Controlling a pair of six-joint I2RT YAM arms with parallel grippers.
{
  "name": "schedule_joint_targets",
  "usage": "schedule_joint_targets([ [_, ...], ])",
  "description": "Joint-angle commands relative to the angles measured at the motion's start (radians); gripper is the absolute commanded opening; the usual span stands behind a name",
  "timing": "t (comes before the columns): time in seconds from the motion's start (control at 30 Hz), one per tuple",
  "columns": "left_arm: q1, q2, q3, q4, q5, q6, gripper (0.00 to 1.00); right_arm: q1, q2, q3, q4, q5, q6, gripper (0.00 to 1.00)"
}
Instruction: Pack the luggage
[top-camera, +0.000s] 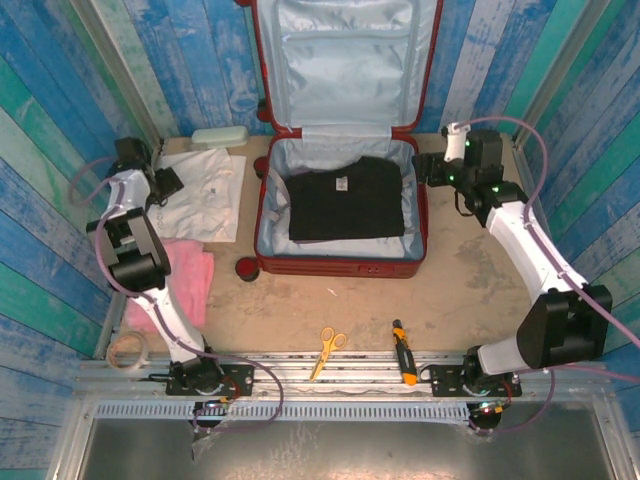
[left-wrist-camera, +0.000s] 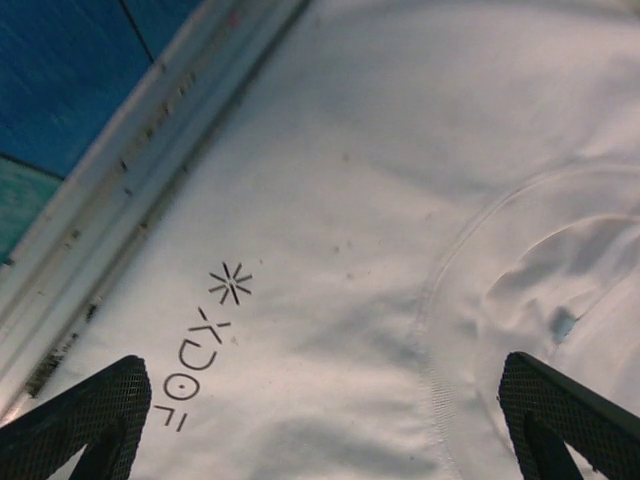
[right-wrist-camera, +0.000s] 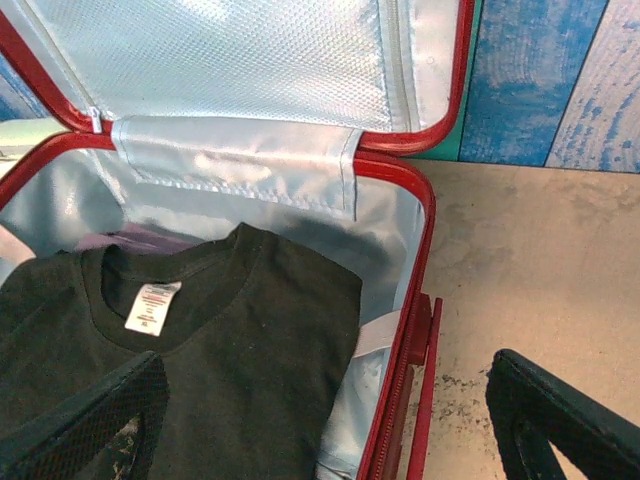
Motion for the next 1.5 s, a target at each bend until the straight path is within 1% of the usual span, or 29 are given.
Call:
schedule_joint_targets([
  [0.0,0.011,0.094,0.043,-0.026,0.04,0.0,0.94,0.0,0.004,-0.015,0.027,-0.018,-0.006,0.85],
  [0.2,0.06,0.146,0.036,-0.015,0.02,-0.004,0.94,0.0,0.025,-0.008,0.024,-0.032,-0.014,0.85],
  [0.33,0.076,0.16,0.036,-0.019,-0.054,0.005,0.94,0.001,0.035,-0.008,0.024,-0.037,-0.014,0.85],
  [0.4,0.077,0.17,0.038,-0.022,-0.07,0.013,0.94,-0.001,0.039,-0.006,0.025,-0.038,-0.017,0.85],
  [0.53,0.077,0.197,0.042,-0.021,-0.067,0.011,0.95,-0.001,0.045,-0.003,0.023,-0.035,-0.019,0.84],
  [0.7,0.078,0.234,0.042,-0.016,-0.042,0.003,1.0,-0.001,0.048,-0.001,0.02,-0.03,-0.019,0.84],
  [0.73,0.078,0.242,0.042,-0.014,-0.038,0.0,0.98,-0.001,0.048,0.001,0.016,-0.029,-0.019,0.84],
  [0.93,0.075,0.294,0.057,-0.009,-0.031,-0.019,0.81,0.0,0.042,0.003,0.012,-0.026,-0.021,0.83],
  [1.03,0.059,0.328,0.079,-0.019,-0.032,-0.017,0.69,0.001,0.038,0.001,0.013,-0.023,-0.022,0.83],
  [1.17,0.018,0.36,0.117,-0.041,-0.047,-0.008,0.55,0.0,0.03,-0.001,0.012,-0.02,-0.022,0.83],
  [1.27,-0.007,0.357,0.128,-0.034,-0.032,-0.009,0.43,-0.001,0.028,-0.002,0.014,-0.015,-0.02,0.83],
  [1.33,-0.015,0.335,0.116,-0.01,0.001,-0.012,0.29,-0.001,0.028,-0.002,0.014,-0.016,-0.016,0.82],
  [1.37,-0.017,0.32,0.107,0.0,0.018,-0.015,0.23,0.0,0.03,-0.002,0.014,-0.021,-0.016,0.82],
  [1.4,-0.018,0.299,0.092,0.018,0.043,-0.016,0.19,0.0,0.032,-0.001,0.016,-0.035,-0.016,0.82],
  [1.47,-0.017,0.259,0.071,0.039,0.061,-0.029,0.07,0.001,0.041,0.008,0.017,-0.087,-0.026,0.81],
])
